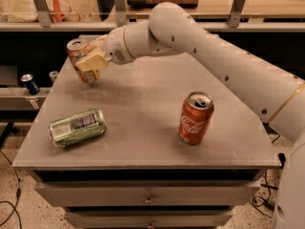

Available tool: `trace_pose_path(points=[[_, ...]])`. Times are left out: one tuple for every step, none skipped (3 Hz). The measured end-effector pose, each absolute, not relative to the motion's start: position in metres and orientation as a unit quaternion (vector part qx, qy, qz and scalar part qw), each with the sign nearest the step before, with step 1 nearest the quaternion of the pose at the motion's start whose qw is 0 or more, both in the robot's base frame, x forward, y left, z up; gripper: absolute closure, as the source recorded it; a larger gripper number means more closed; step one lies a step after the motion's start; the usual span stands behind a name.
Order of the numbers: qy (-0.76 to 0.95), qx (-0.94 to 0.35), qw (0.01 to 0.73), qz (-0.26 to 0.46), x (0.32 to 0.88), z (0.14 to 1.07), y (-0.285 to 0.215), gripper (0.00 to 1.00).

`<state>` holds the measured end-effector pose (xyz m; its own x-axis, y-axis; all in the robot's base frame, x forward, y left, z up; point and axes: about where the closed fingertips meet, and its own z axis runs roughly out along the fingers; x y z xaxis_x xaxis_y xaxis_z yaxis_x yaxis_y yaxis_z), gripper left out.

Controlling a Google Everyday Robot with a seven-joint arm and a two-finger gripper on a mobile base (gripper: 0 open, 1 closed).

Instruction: Knock orange can over

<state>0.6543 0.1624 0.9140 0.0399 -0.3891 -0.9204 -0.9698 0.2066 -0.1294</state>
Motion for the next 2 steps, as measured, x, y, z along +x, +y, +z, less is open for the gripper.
trace_pose_path(points=[[0.630,-0.559,0.465,0.274,0.662,0.924,0.139,1.00],[0.639,-0.581,0.446,0.233,0.674,0.926,0.113,1.00]])
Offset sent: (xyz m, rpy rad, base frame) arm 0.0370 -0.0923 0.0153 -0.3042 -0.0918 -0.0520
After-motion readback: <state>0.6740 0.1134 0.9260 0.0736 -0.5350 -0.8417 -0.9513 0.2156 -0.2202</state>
